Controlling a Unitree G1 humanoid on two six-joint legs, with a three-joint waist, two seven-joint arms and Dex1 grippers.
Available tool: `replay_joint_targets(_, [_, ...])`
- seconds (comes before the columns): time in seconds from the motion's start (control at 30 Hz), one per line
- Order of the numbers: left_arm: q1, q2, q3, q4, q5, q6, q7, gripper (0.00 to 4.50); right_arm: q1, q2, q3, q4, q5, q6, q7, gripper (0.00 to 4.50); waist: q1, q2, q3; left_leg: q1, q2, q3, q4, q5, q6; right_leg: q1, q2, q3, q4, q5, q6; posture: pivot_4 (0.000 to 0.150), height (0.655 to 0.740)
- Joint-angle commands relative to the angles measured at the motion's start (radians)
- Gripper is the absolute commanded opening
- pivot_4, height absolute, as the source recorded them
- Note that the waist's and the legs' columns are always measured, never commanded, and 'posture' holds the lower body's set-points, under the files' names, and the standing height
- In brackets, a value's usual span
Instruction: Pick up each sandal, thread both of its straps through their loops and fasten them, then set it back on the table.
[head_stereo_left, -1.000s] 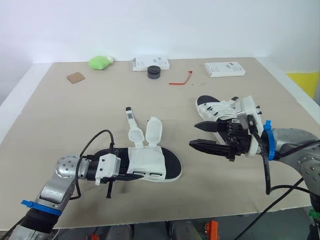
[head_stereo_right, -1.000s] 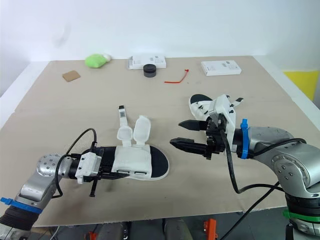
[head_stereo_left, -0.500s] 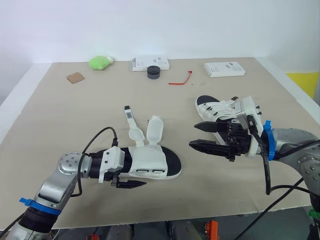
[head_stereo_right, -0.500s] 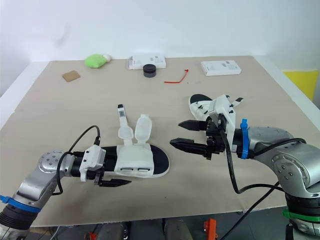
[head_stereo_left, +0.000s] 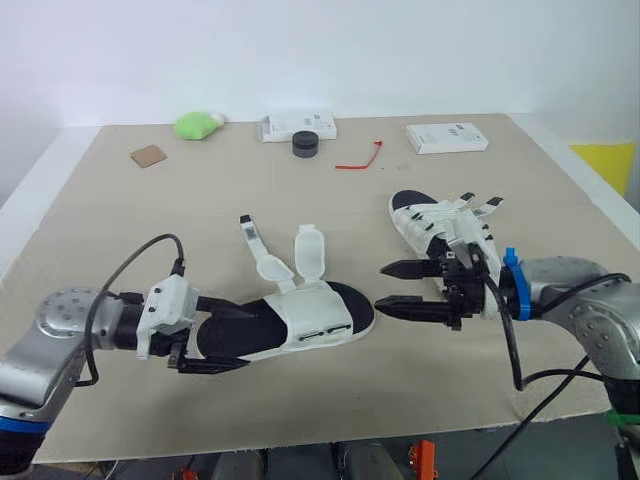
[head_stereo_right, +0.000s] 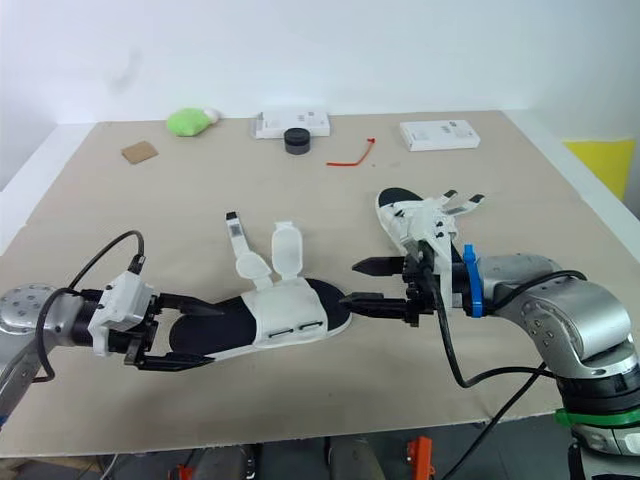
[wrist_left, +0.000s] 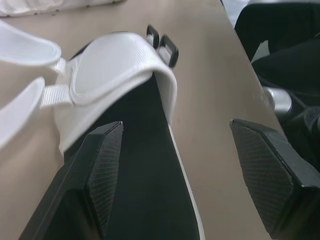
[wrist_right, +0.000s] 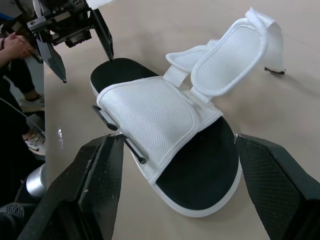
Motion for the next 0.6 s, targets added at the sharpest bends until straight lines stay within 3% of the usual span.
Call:
replay_joint_targets(0.03, [0.017, 0.015, 0.037, -0.027, -0.007, -0.02, -0.003, 3.51, -0.032, 0.0, -0.009, 0.01, -0.018, -0.026, 0.03, 3.82, 0.0, 0.0, 0.0, 0.0, 0.0, 0.0, 0.0, 0.0, 0.0, 0.0, 0.0, 0.0, 0.0, 0.0, 0.0, 0.15, 0.74])
replay_joint_targets(0.33, [0.056, -0.016, 0.098, -0.117, -0.094, 0.054, 0.107, 3.51, -0.057, -0.018, 0.048, 0.065, -0.091, -0.056, 0.125, 3.82, 0.0, 0.0, 0.0, 0.0, 0.001, 0.0, 0.0, 0.0, 0.0, 0.0, 0.0, -0.001, 0.0, 0.0, 0.0, 0.15, 0.74])
replay_joint_targets(0.47, [0.012, 0.008, 0.17, -0.122, -0.231, 0.21, 0.178, 3.56, -0.064, -0.01, 0.096, 0.13, -0.153, -0.093, 0.177, 1.94, 0.0, -0.001, 0.0, 0.0, 0.001, 0.0, 0.0, 0.0, 0.0, 0.0, 0.001, -0.001, 0.0, 0.0, 0.0, 0.15, 0.74])
replay_joint_targets(0.57, [0.049, 0.041, 0.19, -0.112, -0.23, 0.209, 0.117, 3.56, -0.096, 0.019, 0.139, 0.203, -0.204, -0.13, 0.201, 0.42, -0.005, 0.0, 0.0, 0.0, 0.0, 0.0, 0.0, 0.0, 0.0, 0.0, 0.0, -0.001, 0.0, 0.0, 0.0, 0.15, 0.74])
replay_joint_targets(0.6, [0.069, 0.046, 0.193, -0.106, -0.209, 0.176, 0.088, 3.56, -0.11, 0.03, 0.159, 0.226, -0.223, -0.147, 0.217, 0.11, -0.009, 0.0, 0.001, 0.001, 0.0, 0.001, 0.0, 0.0, 0.0, 0.0, 0.0, 0.0, 0.0, 0.0, 0.0, 0.15, 0.74])
